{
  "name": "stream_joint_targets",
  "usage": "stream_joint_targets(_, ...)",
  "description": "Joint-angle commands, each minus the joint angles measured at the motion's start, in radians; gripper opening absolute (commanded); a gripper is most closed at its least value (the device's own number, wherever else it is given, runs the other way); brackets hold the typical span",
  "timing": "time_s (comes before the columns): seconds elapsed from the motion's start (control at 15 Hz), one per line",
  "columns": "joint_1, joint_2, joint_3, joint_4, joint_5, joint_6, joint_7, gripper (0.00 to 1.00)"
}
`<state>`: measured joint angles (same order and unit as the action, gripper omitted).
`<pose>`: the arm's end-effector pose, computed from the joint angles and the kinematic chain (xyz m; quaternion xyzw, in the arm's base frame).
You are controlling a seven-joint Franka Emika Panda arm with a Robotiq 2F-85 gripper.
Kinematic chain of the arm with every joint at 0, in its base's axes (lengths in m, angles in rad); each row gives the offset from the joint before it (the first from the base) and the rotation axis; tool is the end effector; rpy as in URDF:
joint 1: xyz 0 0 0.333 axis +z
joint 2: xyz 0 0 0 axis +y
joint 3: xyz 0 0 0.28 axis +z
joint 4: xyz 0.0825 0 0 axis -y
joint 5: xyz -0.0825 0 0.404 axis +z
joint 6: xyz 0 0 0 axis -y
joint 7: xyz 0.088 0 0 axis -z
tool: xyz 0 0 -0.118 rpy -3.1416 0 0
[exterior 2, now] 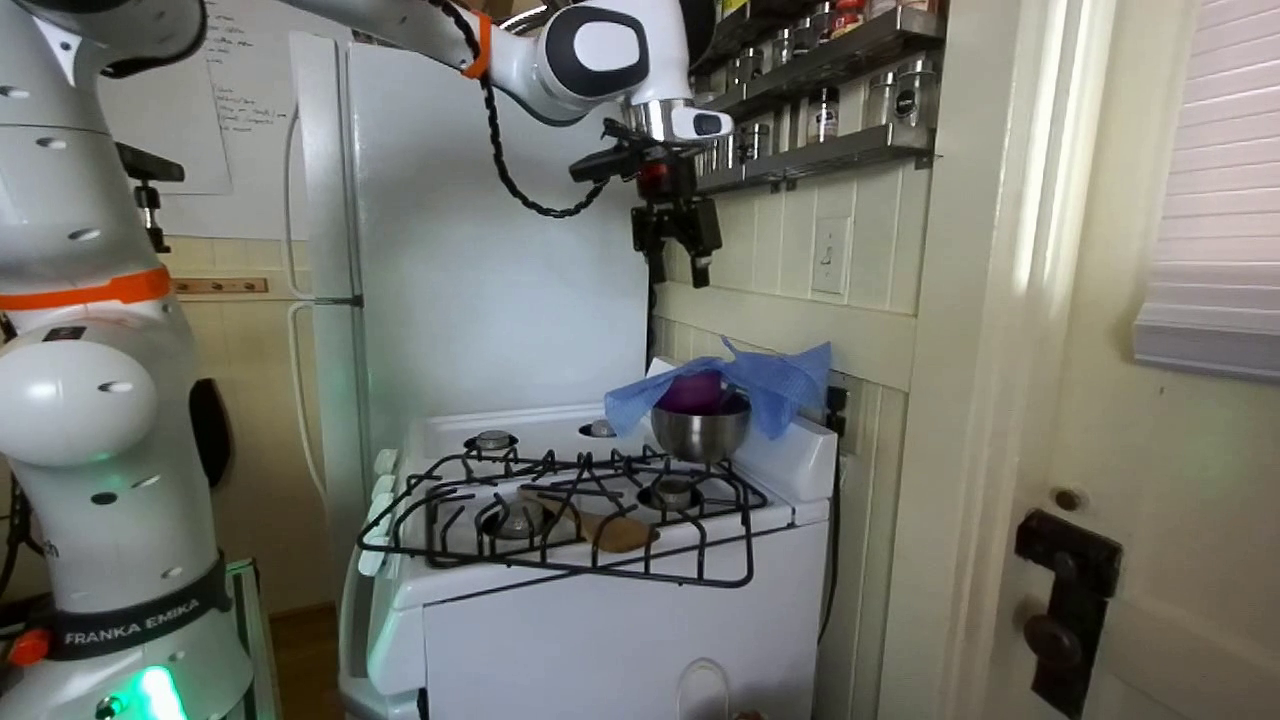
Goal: Put the towel in the bowl then move the stove cover to the left
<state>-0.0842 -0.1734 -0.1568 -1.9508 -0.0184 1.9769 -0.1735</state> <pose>0.5381 -0.1375 0.5214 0.9946 -0.0310 0.0974 0.0156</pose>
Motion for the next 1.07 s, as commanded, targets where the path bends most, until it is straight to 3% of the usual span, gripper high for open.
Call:
stream_joint_targets(0.0,-0.004,-0.052,0.003,-0.070,0.014,-0.106,-0.063,1.00)
stream_joint_targets(0.53,-0.009,-0.035,0.003,-0.074,0.004,-0.121,-0.048,1.00)
stream_joint_targets(0.8,-0.003,-0.050,0.035,-0.162,-0.096,-0.132,-0.041,1.00)
stream_joint_targets(1.0,0.000,-0.067,0.042,-0.266,-0.088,-0.098,-0.041,1.00)
